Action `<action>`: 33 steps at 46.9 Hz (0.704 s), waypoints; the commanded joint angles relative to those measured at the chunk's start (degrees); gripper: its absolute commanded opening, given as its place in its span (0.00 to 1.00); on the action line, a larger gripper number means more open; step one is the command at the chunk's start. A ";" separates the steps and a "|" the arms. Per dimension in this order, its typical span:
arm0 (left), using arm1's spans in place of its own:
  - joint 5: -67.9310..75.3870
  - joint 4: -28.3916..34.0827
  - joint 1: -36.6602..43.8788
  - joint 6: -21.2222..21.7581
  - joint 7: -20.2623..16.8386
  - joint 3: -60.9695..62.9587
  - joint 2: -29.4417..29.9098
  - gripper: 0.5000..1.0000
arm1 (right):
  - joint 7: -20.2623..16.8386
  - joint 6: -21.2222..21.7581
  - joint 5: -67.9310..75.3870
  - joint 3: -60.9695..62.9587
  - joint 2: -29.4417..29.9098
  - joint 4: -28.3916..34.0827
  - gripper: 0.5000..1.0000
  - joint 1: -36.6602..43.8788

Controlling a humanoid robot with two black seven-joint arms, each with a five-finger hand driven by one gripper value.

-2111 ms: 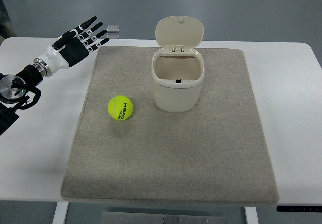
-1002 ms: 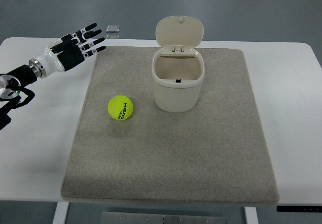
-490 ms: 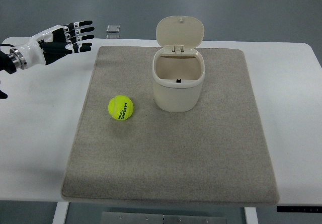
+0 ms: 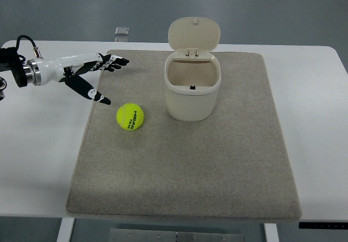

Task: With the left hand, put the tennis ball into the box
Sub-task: 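Lower the left hand over the ball and curl fingers around it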

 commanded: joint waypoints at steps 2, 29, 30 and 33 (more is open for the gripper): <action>6.96 -2.87 -0.34 1.34 -0.64 1.39 0.28 0.97 | 0.02 -0.01 0.00 0.00 0.00 0.00 0.81 0.00; 33.34 -13.51 -1.48 8.20 -0.64 3.23 0.37 0.97 | -0.07 0.08 0.00 0.00 0.00 0.00 0.81 0.00; 33.52 -13.51 -1.57 8.20 -0.64 3.32 0.37 0.97 | 0.02 -0.01 0.00 0.00 0.00 0.00 0.81 0.00; 33.61 -13.86 -1.66 8.20 -0.64 3.32 0.37 0.97 | 0.02 -0.01 0.00 0.00 0.00 0.00 0.80 0.00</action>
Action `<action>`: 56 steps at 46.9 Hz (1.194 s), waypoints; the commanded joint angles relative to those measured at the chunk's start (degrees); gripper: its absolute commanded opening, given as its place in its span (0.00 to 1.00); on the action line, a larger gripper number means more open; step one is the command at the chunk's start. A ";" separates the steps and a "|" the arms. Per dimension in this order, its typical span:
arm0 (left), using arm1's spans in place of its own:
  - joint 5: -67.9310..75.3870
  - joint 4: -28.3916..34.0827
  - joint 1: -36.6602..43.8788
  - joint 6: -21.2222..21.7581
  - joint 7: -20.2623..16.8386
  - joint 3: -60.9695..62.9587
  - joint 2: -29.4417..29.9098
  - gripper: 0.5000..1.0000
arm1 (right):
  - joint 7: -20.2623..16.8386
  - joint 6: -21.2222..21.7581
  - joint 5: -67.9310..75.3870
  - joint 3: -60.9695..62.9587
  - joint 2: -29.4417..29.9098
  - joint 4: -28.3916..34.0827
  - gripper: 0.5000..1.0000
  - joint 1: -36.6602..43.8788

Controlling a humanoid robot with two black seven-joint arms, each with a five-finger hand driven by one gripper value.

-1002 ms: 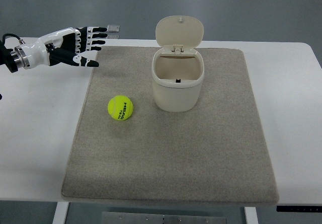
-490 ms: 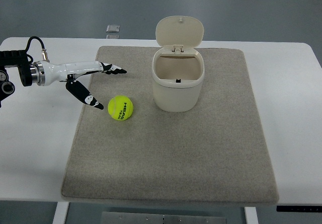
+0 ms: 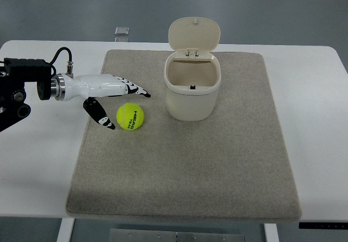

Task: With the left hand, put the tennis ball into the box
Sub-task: 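Lower the left hand over the ball and curl fingers around it, then lift the ball with the left hand and carry it over the bin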

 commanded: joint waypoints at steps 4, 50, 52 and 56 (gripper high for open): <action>0.43 -0.32 -0.34 0.00 0.01 0.56 -0.10 0.95 | 0.01 -0.01 0.00 0.00 0.00 0.00 0.80 0.00; 6.84 -0.14 -1.31 0.44 0.36 3.11 -1.15 0.10 | 0.01 -0.01 0.00 0.00 0.00 0.00 0.80 0.00; 6.76 -0.14 -1.40 0.52 0.36 3.11 -1.15 0.08 | 0.01 -0.01 0.00 0.00 0.00 0.00 0.80 0.00; 6.67 -0.23 -1.58 2.19 0.28 2.93 -0.71 0.00 | 0.01 -0.01 0.00 0.00 0.00 0.00 0.81 0.00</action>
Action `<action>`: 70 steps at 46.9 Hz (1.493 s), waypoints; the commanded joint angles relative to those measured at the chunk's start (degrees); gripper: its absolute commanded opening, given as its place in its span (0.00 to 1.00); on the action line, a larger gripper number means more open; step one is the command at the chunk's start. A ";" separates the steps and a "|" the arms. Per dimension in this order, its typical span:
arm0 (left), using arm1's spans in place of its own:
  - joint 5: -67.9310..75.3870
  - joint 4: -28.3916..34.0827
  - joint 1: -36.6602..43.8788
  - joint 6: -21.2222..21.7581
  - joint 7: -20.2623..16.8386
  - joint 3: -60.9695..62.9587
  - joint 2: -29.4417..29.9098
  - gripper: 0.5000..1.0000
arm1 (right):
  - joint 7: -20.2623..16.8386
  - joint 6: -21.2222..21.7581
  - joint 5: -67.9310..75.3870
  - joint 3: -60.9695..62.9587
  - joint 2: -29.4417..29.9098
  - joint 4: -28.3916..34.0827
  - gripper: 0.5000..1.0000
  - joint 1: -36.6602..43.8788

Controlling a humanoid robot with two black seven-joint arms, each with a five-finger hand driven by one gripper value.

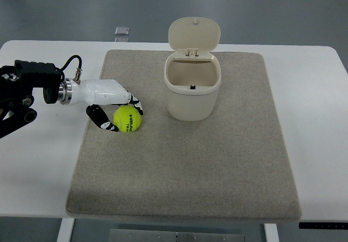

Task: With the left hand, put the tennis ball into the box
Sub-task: 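Lift the ball with the left hand and carry it over the bin, then open the left hand fingers to drop the ball into the bin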

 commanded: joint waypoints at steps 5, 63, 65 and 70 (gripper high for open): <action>-0.29 -0.52 -1.19 5.00 -0.18 -0.42 1.91 0.00 | 0.01 -0.02 0.00 0.00 0.00 -0.01 0.81 0.00; 10.17 -1.58 -17.63 13.36 0.00 0.54 -10.56 0.00 | 0.01 -0.02 0.00 0.00 0.00 -0.01 0.81 0.00; 10.17 -0.97 -17.54 13.36 0.00 0.54 -11.26 0.03 | 0.01 -0.02 0.00 0.00 0.00 -0.01 0.80 0.00; 10.35 -0.09 -17.46 13.45 0.00 0.54 -12.06 0.20 | 0.01 -0.02 0.00 0.00 0.00 -0.01 0.81 0.00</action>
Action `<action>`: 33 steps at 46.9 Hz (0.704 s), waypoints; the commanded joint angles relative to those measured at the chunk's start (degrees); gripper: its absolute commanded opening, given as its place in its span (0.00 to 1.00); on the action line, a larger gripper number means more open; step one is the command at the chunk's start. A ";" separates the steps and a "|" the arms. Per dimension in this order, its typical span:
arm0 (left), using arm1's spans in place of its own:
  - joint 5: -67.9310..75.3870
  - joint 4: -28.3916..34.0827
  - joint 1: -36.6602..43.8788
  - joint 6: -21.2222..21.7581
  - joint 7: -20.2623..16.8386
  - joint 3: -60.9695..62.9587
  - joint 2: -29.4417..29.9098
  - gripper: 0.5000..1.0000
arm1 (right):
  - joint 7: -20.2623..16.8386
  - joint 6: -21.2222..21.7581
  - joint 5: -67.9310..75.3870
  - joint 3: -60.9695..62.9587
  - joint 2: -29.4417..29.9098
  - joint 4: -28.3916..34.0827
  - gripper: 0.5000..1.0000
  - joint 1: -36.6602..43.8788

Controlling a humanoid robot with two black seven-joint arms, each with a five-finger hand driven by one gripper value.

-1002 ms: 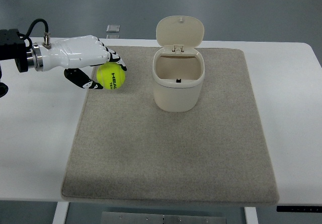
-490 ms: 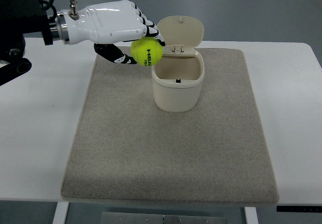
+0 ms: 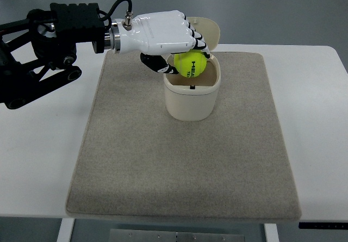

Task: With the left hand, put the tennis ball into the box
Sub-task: 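Open the left hand fingers to drop the ball into the bin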

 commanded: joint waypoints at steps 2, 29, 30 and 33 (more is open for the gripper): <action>0.19 0.63 0.21 0.09 0.01 -0.03 -0.34 0.31 | 0.01 -0.01 0.00 0.00 0.00 0.00 0.81 0.00; 0.01 0.72 0.65 0.27 0.01 0.06 -0.16 0.76 | -0.08 -0.01 0.00 0.00 0.00 0.00 0.80 0.00; 0.01 0.72 0.65 0.27 0.01 0.15 -0.16 0.76 | 0.01 -0.01 0.00 0.00 0.00 0.00 0.80 0.00; -0.16 0.63 0.65 0.27 0.01 0.33 0.01 0.77 | 0.01 -0.01 0.00 0.00 0.00 0.00 0.81 0.00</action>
